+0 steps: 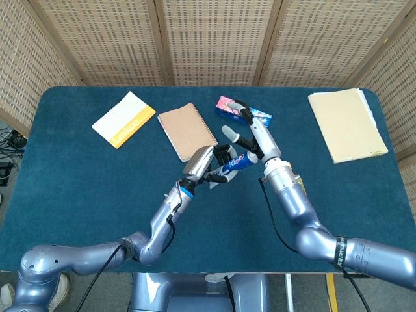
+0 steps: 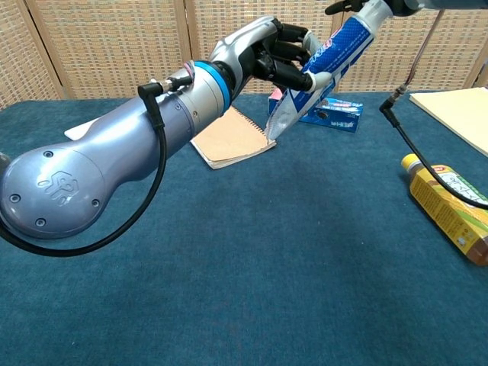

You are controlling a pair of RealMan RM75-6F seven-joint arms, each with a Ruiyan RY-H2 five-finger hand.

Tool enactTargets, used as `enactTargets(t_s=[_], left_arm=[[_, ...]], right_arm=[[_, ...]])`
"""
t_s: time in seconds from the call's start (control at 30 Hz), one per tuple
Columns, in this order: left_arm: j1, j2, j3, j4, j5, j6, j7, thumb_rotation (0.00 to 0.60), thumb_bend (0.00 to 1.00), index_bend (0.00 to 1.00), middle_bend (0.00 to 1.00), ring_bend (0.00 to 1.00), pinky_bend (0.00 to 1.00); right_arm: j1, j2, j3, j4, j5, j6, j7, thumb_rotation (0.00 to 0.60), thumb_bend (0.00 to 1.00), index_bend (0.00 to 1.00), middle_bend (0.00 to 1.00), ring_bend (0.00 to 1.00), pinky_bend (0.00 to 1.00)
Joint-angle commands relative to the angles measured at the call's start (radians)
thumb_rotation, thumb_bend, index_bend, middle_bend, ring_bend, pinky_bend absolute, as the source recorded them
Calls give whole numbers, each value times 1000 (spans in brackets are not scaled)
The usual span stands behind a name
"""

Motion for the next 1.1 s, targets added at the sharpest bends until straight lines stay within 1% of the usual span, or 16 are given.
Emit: enactTargets(t_s=[0.03,0.2,0.33,0.4,0.6,0.63,0.7,0.8,0.9,0.97,1.03,1.07,1.1], left_arm=[[0,0,-4,2,-5,0,1,600,569,755,584,525,531],[2,3,-2,-2,-7,0,5,600,568,755,584,525,531],[15,15,11,2,-5,0,8,600,569,755,584,526,531],[22,25,21,5,2,1,10,600,568,755,584,525,531],[60,81,73,30,39,-1,19,600,569,755,584,526,531],[66,91,84,34,47,-3,20,600,569,755,584,526,531],[90,128,135,58,84,-4,39,600,569,755,584,526,531],[117,168,197,87,138,2,52,600,568,755,584,526,530],[139,193,245,111,183,14,59,600,568,754,584,526,530],[156,214,284,134,216,23,75,600,559,745,582,525,528],[170,233,316,144,242,23,71,600,510,689,542,505,506],[174,245,329,140,251,16,61,600,424,605,474,461,468],[180,262,343,131,258,6,47,600,296,478,360,382,407]], right_arm=[[0,4,0,-3,4,-4,-1,24,0,137,54,0,0],[2,14,1,-3,8,-4,-9,27,0,137,53,0,0],[-3,30,0,17,-22,15,-31,23,0,137,54,0,0],[-6,43,3,24,-28,16,-35,23,0,137,55,0,0],[-30,102,2,39,-45,13,-50,17,0,137,55,0,0],[-35,111,-2,41,-50,13,-53,18,0,137,55,0,0],[-56,139,-24,48,-75,20,-73,20,0,137,55,0,0],[-87,163,-59,58,-117,27,-93,18,0,137,55,0,0],[-113,175,-93,72,-157,38,-111,16,0,134,53,0,0],[-136,183,-137,94,-198,53,-147,11,0,128,50,0,0],[-159,182,-174,117,-244,76,-174,10,0,116,44,0,0],[-170,181,-191,126,-264,87,-186,10,0,111,41,0,0],[-183,178,-210,139,-292,102,-198,8,0,101,35,0,0]])
